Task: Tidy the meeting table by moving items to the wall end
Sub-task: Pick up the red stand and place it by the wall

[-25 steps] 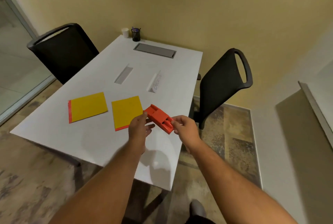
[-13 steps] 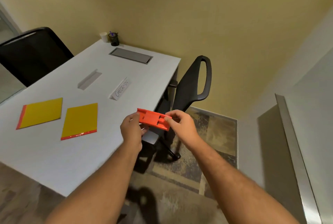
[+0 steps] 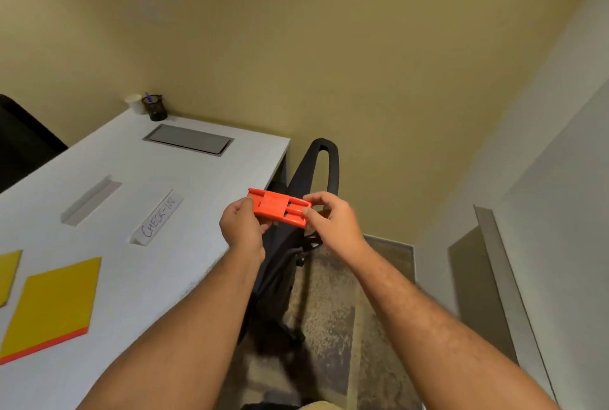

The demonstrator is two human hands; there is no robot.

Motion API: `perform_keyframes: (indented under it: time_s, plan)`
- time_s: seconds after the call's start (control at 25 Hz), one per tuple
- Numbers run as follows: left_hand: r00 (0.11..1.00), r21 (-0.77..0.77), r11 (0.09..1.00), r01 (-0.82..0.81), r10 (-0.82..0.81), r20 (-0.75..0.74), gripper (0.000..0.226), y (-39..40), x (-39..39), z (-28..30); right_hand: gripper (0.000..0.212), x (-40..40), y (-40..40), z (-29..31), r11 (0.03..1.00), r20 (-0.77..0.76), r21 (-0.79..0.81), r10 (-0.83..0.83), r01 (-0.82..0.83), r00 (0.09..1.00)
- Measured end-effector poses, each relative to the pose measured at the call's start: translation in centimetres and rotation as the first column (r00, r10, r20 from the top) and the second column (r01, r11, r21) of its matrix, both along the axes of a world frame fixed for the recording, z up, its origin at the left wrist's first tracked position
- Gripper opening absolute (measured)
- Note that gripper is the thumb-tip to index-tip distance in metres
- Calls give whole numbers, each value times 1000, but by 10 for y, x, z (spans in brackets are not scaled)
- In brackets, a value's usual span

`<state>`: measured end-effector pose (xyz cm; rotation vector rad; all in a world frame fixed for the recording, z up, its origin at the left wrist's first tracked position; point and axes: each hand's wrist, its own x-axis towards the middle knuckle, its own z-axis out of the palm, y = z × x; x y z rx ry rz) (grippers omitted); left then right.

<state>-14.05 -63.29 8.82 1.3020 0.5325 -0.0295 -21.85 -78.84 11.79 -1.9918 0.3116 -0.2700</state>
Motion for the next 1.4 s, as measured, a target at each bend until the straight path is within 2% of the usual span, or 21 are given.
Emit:
perform_keyframes:
  time_s: [0.24,0.32,0.4,0.44,0.6,0.72,0.96,1.2,1.4]
  plan:
    - [996,-10,996,83,-83,-11,17,-74,86,15,19,80,-75,25,990,-34,-141,-31,25,999]
    - [998,-12,998,59,-59,-28,17,-91,114,16,37,110,-90,24,986,-28,-167,4,-9,1000]
    - [999,-6,1000,29,-29,-46,17,-100,136,11,64,134,-100,16,956,-39,-271,102,-109,994]
    - [998,-2,1000,2,-2,-61,17,-106,148,6,69,149,-106,12,928,-52,-332,161,-169,986]
    - [988,-5,994,-113,112,-107,25,-126,194,-9,52,217,-132,-5,869,-51,-400,295,-290,954]
    - [986,-83,983,-165,162,-42,39,-144,227,-11,49,273,-156,-16,874,-34,-345,353,-342,935]
    - [951,-187,933,-306,310,-11,44,-200,273,-1,44,377,-204,-26,794,-43,-294,545,-532,837]
    - [910,-57,908,-415,412,-49,50,-207,315,-12,37,434,-202,-44,731,-54,-232,648,-641,759]
    - [942,30,947,-321,323,-94,60,-190,356,-25,36,476,-199,-53,742,-87,-213,633,-635,769]
